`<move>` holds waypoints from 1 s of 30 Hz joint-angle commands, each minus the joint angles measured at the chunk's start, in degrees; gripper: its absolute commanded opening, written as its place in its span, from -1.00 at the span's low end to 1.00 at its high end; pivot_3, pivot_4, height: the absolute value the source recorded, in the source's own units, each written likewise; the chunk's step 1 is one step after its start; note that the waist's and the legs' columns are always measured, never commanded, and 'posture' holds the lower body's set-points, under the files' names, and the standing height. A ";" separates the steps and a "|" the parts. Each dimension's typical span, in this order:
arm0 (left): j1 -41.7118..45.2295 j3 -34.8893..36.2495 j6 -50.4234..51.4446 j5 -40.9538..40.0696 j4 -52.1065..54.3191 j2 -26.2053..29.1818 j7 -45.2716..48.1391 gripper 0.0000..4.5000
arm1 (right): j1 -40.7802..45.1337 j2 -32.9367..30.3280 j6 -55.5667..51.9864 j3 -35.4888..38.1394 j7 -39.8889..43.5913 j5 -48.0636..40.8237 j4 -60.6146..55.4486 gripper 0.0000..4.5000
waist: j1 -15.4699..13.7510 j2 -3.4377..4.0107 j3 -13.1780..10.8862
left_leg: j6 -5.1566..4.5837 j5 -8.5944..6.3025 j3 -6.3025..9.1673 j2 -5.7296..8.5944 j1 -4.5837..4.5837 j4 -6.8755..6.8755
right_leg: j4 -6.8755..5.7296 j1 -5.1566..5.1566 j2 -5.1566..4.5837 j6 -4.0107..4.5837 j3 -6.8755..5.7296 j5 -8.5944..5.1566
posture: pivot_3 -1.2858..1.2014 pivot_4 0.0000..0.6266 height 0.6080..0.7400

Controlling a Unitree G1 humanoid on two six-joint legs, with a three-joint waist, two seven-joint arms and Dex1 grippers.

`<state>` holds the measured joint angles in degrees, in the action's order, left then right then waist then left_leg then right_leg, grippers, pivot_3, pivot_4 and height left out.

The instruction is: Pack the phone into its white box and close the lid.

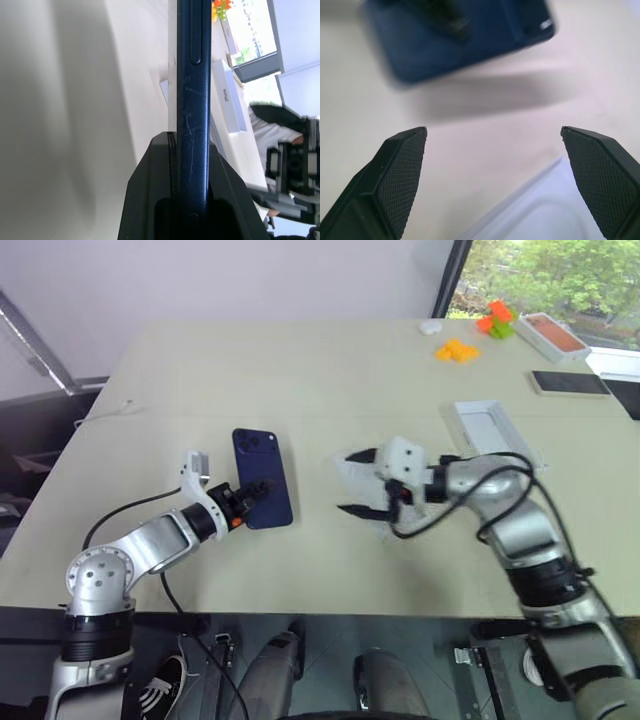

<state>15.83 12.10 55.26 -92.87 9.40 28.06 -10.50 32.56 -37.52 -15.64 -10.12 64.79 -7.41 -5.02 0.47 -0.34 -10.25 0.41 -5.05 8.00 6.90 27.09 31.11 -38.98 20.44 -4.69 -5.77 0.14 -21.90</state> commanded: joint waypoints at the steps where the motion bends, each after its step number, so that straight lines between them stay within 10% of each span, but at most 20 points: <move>1: 0.48 0.78 -0.50 0.34 1.85 -0.04 2.17 -1.00 | -0.10 -5.74 7.42 3.38 9.87 -4.52 1.78 0.99 | 0.11 0.00 -0.01 | -0.01 0.00 -0.02 0.00 0.03 0.02 | 0.00 -0.01 0.00 0.00 0.00 0.00 | 0.03 -0.52 1.00; 12: 2.31 0.61 0.15 1.87 1.32 -0.81 3.67 -1.00 | 2.69 -6.94 40.06 -6.02 14.13 8.93 20.80 0.99 | 0.37 -0.01 -0.01 | -0.02 0.02 -0.10 -0.11 0.02 0.06 | -0.02 -0.15 0.06 -0.03 -0.05 0.02 | 0.03 -0.52 1.00; 22: 1.18 0.84 -0.18 1.20 2.84 -1.59 1.90 -1.00 | 7.93 -6.09 47.04 -9.98 12.42 14.86 33.03 0.99 | 0.26 -0.04 -0.02 | -0.01 -0.01 -0.10 -0.11 -0.76 0.17 | 0.00 -0.89 0.05 0.24 -0.07 -0.11 | 0.03 -0.52 1.00; 26: 1.23 0.90 -0.29 1.23 3.10 -1.80 1.66 -1.00 | 8.29 -6.87 45.52 -11.16 13.34 15.84 34.23 0.43 | 0.25 -0.05 -0.02 | 0.05 -0.08 -0.07 -0.11 -0.78 0.35 | 0.01 -0.99 0.06 0.27 -0.07 -0.09 | 0.03 -0.52 1.00; 30: 1.32 0.97 -0.40 1.09 3.31 -1.97 1.54 -1.00 | 7.80 -6.72 44.33 -11.13 13.32 15.49 33.71 0.43 | 0.23 -0.04 0.00 | 0.08 -0.10 -0.05 -0.11 -0.80 0.40 | 0.01 -1.00 0.06 0.29 -0.06 -0.08 | 0.03 -0.52 1.00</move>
<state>16.45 12.02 55.74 -90.55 9.81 26.07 -9.13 40.95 -43.65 29.86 -20.24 78.05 5.76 27.64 0.70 -0.38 -10.25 0.48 -5.15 7.95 6.80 26.29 31.52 -38.97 19.43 -4.63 -5.48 0.08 -21.98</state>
